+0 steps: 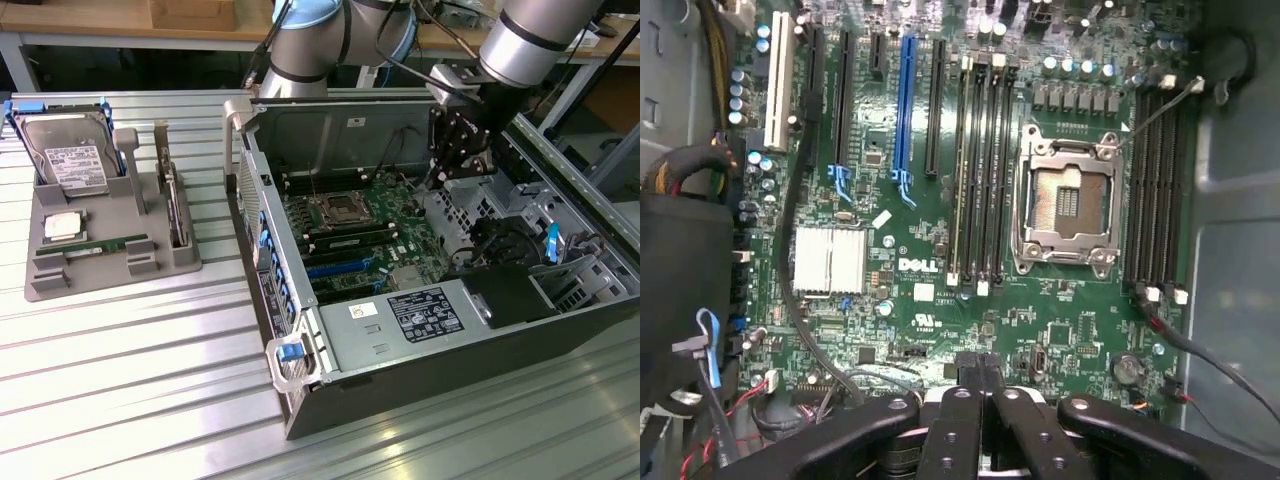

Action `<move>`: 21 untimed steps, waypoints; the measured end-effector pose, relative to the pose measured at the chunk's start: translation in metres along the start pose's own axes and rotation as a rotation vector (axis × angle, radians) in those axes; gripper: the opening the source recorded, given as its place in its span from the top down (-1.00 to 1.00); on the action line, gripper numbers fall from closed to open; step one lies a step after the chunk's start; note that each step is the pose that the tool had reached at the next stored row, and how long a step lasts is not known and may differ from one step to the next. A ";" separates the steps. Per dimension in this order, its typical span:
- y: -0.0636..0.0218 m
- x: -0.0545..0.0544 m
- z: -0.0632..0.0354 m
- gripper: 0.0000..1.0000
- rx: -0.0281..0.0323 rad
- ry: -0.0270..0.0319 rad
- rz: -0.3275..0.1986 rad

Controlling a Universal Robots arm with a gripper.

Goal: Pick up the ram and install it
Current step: 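Press down the ram until it locks into place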

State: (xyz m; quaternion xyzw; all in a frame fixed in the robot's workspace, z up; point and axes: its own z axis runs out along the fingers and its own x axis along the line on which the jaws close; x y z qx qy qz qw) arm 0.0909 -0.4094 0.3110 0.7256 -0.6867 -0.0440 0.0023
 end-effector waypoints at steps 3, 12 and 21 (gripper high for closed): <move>0.0001 0.000 -0.0006 0.80 0.0054 -0.0057 0.090; 0.0001 0.000 -0.0006 0.80 0.0188 -0.0197 0.308; 0.0001 0.000 -0.0006 0.80 0.0306 -0.0316 0.503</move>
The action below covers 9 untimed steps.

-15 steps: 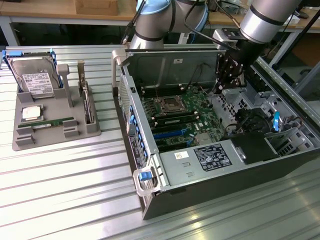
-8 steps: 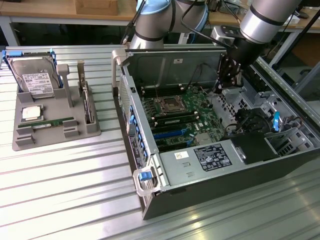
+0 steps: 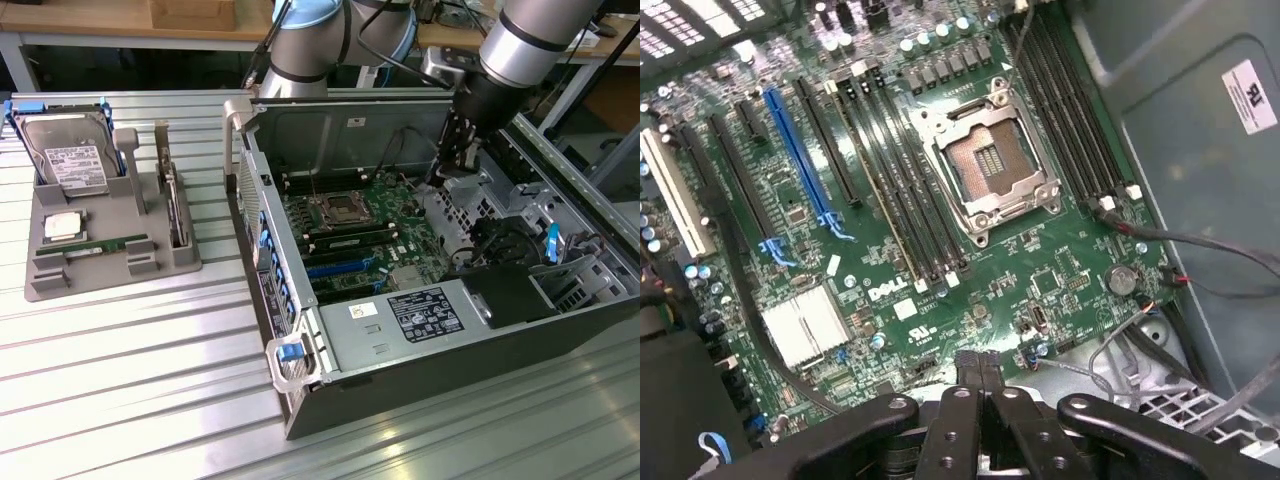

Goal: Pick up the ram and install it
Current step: 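Press down the ram until it locks into place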

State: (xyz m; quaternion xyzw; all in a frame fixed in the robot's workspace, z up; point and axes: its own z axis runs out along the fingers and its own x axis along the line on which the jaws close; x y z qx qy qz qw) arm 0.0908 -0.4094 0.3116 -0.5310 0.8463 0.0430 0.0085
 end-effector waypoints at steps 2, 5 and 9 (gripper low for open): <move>0.0000 0.000 0.0000 0.80 0.0020 -0.0022 0.034; 0.0000 0.000 0.0000 0.80 0.0059 -0.0064 0.098; 0.0000 0.000 0.0000 0.80 0.0113 -0.0121 0.189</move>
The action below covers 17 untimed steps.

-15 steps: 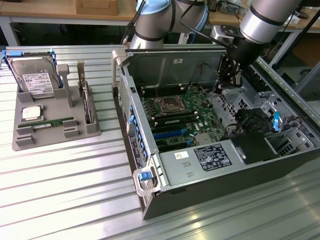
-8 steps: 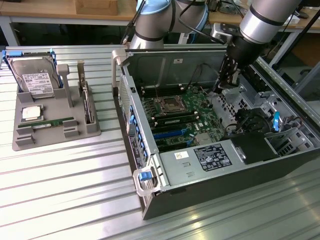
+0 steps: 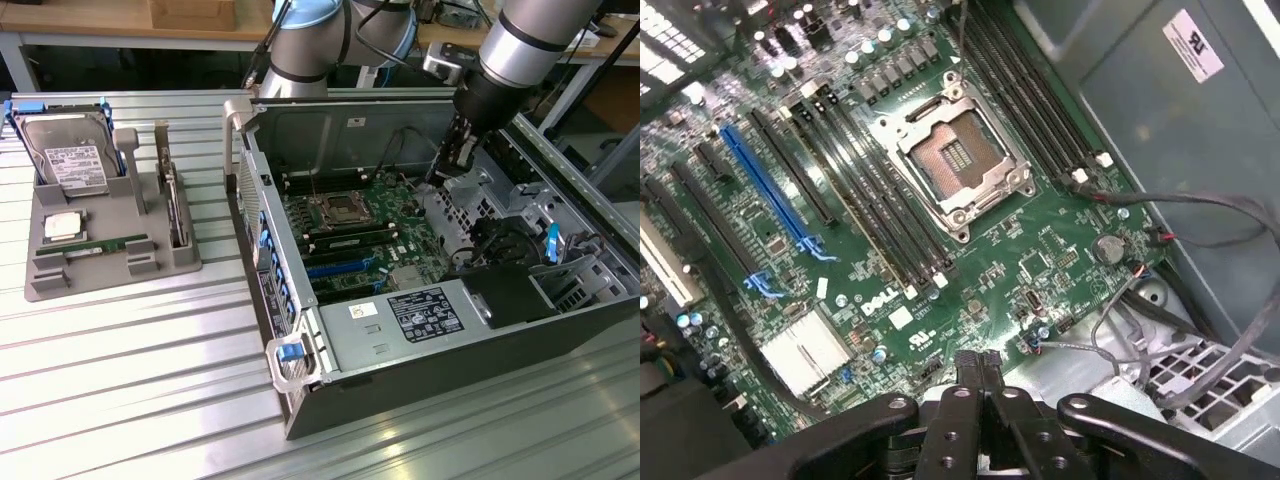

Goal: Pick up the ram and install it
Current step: 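Press down the ram until it locks into place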

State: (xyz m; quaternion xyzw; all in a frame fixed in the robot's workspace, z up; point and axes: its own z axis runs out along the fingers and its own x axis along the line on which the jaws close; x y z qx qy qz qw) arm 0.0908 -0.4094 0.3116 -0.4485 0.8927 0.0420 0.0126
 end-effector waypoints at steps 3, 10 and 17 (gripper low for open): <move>0.0000 0.000 0.0000 0.80 0.0055 -0.0058 0.092; 0.0000 0.000 -0.0001 0.80 0.0174 -0.0182 0.287; 0.0000 0.000 0.0000 0.80 0.0259 -0.0274 0.429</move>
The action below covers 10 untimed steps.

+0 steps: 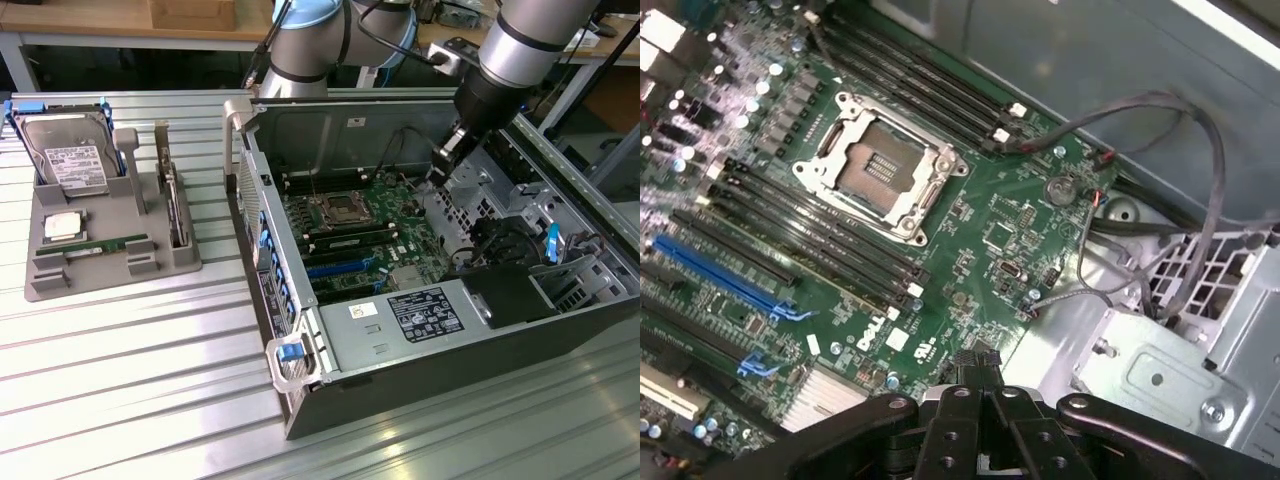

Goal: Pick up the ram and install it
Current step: 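Press down the ram until it locks into place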

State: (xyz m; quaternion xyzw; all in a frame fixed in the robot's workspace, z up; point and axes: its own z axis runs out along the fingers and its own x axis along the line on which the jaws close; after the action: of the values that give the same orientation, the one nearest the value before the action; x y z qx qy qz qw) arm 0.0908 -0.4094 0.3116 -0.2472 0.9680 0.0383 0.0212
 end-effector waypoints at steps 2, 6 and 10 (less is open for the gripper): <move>0.0000 0.000 0.0000 0.80 0.0026 -0.0027 0.043; 0.0000 0.000 0.0000 0.80 0.0064 -0.0066 0.104; 0.0000 0.000 0.0000 0.80 0.0146 -0.0153 0.240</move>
State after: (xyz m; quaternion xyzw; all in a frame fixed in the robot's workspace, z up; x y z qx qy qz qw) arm 0.0908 -0.4094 0.3116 -0.1290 0.9907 0.0354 0.0257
